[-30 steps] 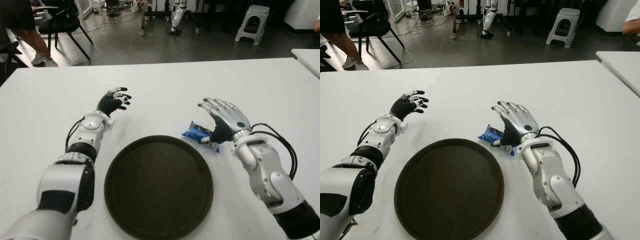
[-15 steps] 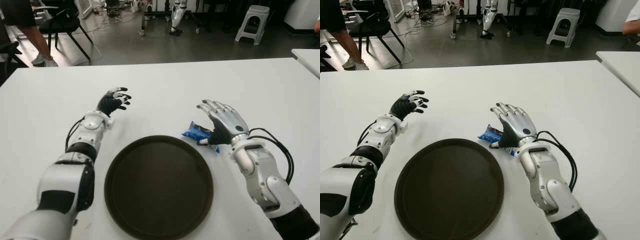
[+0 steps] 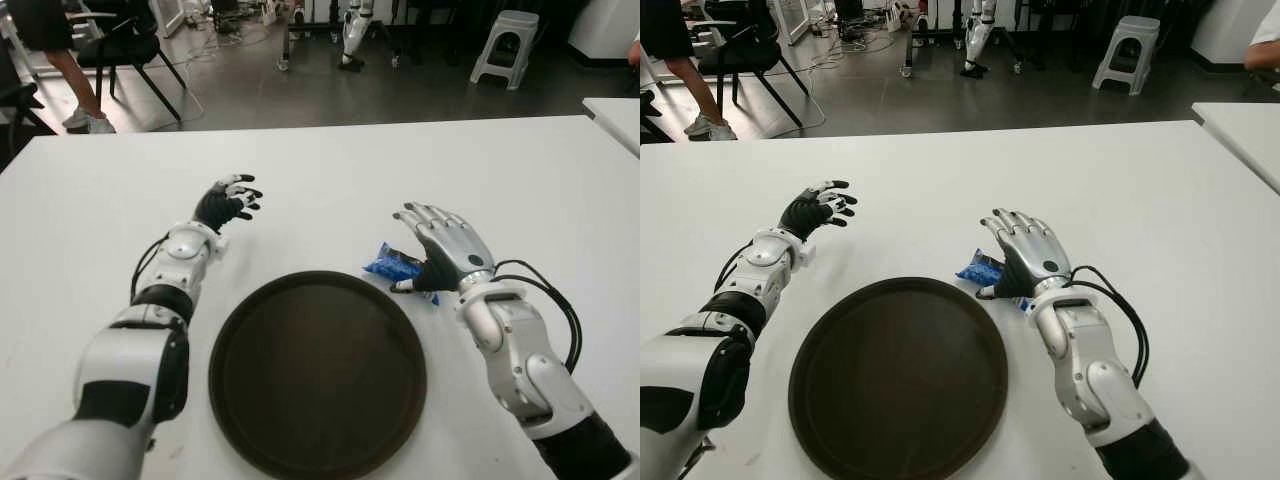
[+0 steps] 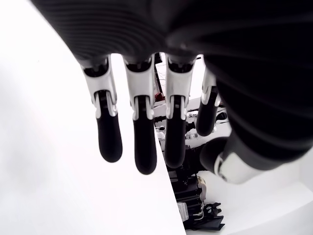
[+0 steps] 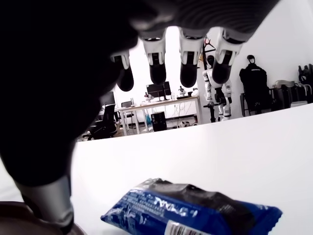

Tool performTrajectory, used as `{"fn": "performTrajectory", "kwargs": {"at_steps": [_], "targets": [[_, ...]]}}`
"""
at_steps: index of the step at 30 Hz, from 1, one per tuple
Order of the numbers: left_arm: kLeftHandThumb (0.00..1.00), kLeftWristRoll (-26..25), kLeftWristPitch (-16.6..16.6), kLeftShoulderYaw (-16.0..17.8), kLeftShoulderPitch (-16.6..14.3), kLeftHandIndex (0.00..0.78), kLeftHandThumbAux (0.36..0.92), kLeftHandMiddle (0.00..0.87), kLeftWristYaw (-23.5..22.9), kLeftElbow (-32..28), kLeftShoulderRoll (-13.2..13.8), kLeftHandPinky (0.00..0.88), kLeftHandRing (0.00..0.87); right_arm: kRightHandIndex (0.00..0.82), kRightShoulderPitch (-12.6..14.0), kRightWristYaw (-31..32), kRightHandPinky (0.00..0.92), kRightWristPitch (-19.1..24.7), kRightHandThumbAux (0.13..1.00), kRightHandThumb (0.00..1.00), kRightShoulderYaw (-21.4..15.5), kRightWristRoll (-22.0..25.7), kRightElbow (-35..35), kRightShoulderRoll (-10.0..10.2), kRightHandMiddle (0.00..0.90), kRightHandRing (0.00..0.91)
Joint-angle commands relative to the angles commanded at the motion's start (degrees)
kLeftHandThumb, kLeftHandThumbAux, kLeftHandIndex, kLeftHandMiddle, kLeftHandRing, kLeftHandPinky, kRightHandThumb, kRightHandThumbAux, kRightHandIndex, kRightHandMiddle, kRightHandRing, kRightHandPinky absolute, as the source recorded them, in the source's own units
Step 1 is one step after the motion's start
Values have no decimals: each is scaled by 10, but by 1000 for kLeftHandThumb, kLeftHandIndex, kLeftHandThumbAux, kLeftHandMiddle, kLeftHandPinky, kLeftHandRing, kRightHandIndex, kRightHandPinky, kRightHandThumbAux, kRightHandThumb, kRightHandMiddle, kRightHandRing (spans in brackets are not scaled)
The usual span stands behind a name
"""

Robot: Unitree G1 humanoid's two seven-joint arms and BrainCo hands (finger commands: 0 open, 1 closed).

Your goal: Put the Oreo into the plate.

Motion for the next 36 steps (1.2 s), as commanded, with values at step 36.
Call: {"fn": "performTrajectory", "kwargs": {"at_steps": [36], "targets": [[101, -1, -2, 2, 4, 215, 624, 351, -3, 2, 3, 402, 372, 56, -39, -14, 47, 50, 769, 0, -5, 13, 86, 33, 40, 30]]}}
